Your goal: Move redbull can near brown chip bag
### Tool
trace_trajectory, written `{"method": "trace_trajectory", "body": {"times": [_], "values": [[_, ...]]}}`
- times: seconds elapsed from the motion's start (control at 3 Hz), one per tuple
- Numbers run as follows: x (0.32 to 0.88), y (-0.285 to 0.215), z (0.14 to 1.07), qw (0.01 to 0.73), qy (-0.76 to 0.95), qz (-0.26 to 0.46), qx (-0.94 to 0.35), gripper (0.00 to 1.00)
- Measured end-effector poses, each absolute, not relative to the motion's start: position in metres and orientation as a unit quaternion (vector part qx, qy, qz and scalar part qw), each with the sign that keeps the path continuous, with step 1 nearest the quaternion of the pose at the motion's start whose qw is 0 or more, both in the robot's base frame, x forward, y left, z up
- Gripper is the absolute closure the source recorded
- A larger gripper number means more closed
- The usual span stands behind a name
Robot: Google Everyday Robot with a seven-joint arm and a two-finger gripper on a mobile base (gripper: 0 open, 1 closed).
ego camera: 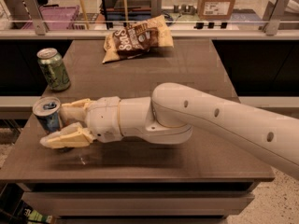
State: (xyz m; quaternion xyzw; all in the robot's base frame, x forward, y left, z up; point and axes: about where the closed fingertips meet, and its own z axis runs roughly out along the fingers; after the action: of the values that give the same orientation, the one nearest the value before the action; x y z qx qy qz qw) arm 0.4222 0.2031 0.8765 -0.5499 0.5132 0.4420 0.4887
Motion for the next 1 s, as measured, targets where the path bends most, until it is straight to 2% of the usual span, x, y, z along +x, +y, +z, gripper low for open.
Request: {"method": "trace_trajectory", "body": {"times": [0.67,1.0], "values": [[0.4192,0.2063,0.8785,0.488,0.51,0.442,-0.553,0.87],[0.4178,0.2078,0.8794,0.488,0.509,0.442,-0.555,1.0]]}}
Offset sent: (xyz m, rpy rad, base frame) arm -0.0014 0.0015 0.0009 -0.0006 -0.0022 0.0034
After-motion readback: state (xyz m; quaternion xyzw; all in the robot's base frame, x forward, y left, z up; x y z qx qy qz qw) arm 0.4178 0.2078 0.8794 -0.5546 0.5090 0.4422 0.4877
